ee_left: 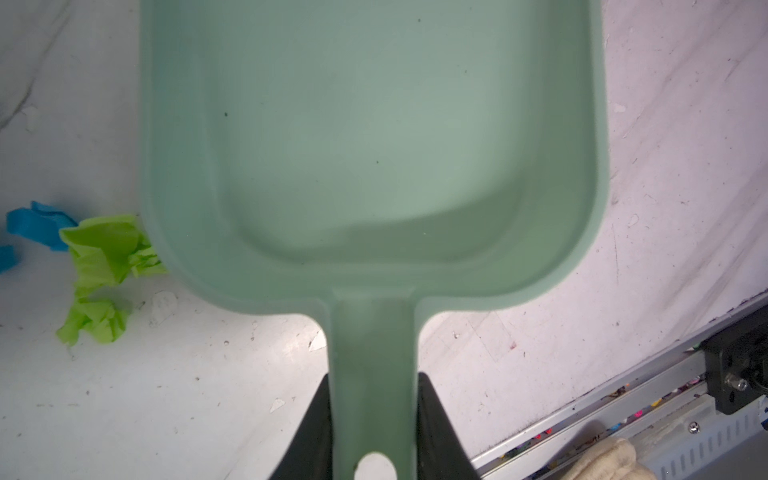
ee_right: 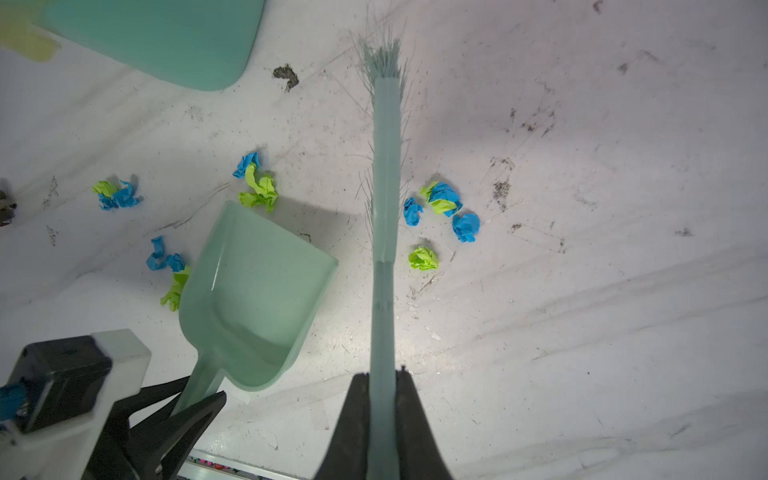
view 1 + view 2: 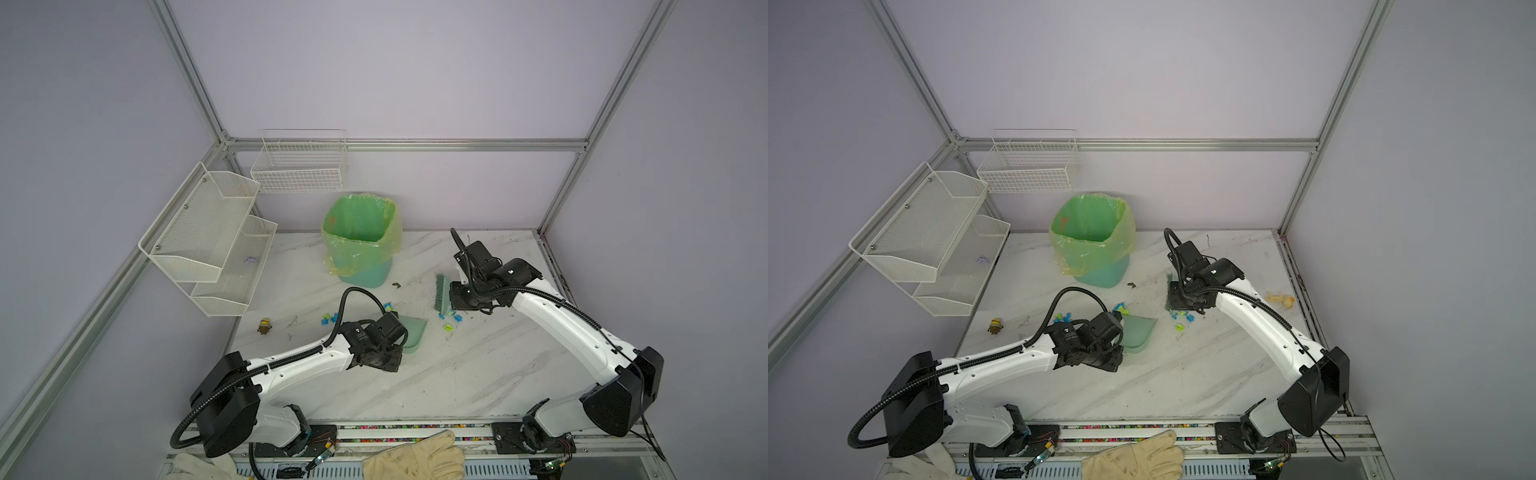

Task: Sweep away the paper scraps from the table
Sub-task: 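Set the dustpan mouth facing the scraps while the right gripper moves the brush behind them, then sweep the scraps toward the dustpan with the brush in the right gripper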

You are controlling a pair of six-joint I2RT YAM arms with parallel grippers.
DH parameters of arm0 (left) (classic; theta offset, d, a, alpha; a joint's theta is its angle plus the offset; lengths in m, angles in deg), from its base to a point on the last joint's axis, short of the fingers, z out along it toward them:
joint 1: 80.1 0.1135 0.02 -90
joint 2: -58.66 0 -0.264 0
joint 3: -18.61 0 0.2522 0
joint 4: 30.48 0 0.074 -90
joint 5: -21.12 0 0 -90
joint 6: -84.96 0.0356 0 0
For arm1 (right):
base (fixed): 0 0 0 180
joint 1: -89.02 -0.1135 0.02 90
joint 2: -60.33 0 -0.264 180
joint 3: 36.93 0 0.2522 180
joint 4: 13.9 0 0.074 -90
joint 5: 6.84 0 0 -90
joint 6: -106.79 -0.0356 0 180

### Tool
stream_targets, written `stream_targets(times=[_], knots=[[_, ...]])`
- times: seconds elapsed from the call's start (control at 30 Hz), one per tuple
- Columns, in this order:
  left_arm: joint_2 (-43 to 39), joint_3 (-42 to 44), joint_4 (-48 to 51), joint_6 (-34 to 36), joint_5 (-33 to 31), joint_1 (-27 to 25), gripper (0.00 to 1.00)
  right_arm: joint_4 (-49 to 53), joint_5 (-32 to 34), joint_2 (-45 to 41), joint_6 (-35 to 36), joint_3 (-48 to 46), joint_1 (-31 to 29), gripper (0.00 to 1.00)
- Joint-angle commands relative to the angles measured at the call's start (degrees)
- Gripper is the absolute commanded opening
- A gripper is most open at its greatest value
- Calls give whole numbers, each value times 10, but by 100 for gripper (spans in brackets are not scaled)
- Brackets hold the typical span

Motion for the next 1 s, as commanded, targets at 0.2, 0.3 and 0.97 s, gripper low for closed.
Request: stream_targets(times=[0.2,0.3,0.97], knots=[[46,-87,-13,6,-10,-37,0,51,132,-22,61,1,12,0],[54,-91,-13,4,-10,-48,0,64,174,-14,79,4,15,0],[119,-130,-12,5,4,-78,0,53,154,94,129,18,18,0]])
